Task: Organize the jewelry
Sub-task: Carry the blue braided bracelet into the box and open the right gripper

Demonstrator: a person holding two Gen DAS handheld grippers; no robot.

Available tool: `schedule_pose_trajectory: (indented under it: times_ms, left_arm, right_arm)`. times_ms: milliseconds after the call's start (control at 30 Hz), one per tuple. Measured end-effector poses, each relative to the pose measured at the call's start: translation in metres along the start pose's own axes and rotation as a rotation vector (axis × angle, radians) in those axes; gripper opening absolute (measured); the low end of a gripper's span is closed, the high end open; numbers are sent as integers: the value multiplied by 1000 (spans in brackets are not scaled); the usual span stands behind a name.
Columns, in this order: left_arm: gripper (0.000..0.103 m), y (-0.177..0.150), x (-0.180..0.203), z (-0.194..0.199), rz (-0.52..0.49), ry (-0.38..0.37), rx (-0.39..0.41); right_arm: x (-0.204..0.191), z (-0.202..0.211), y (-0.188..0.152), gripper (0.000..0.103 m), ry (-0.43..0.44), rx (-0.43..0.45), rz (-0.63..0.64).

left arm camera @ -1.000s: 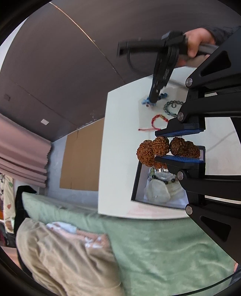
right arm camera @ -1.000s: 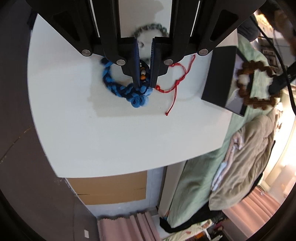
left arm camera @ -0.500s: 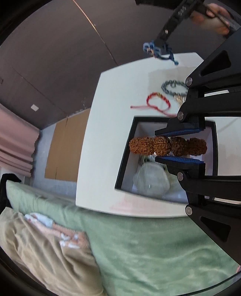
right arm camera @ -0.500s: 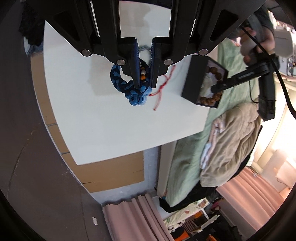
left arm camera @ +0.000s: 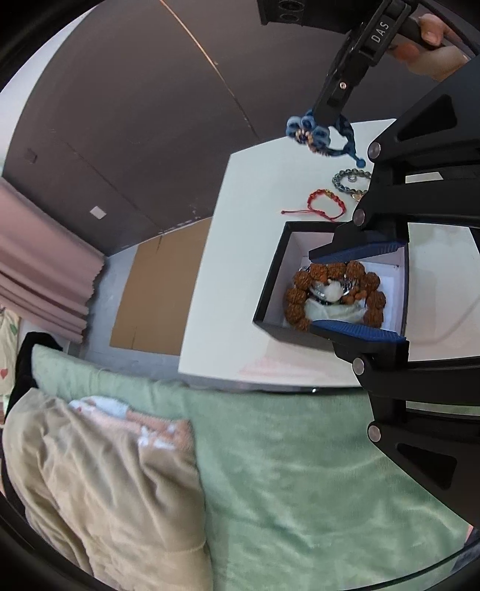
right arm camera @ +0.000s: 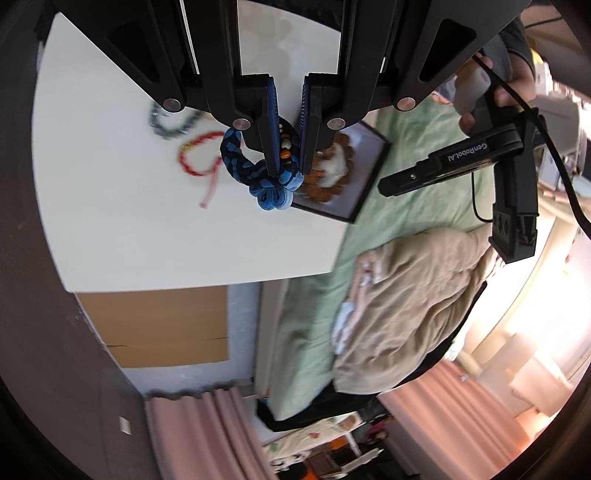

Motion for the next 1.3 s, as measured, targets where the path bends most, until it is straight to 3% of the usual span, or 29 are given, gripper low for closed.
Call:
schedule_pose_trajectory:
  times_ms: [467, 800, 867, 933, 1167, 1300]
  left_arm:
    - [33, -8, -40, 46, 53, 43, 60]
    - [33, -14, -43, 50, 52, 43, 56]
    - [33, -14, -41, 48, 48, 41, 54]
    - [33, -13, -38, 46, 44, 36, 51]
    - [33, -11, -16, 35, 10, 15, 37]
    - [33, -10, 6, 26, -21, -5, 22]
  right_arm:
    - [-75, -49, -4, 11, 78, -90, 44]
    - [-31, -82, -16, 18, -27, -164, -144]
    - [-26, -79, -16, 37, -20, -162, -156]
    - [-25, -69, -15, 47, -11, -135, -146]
    - [-9, -33, -7, 49, -44, -56, -114]
    - [20, -13, -6, 66, -82, -17, -135]
Point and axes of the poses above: each gripper's, at about its wrist camera, not at the fingertips, and z roughly against the way its jaws point, x to its right, y to its top, the point moved 10 cm from there along -z, roughly the way its jaws point, and after that the axes turned 12 degrees about -z, right-handed, at the moved point
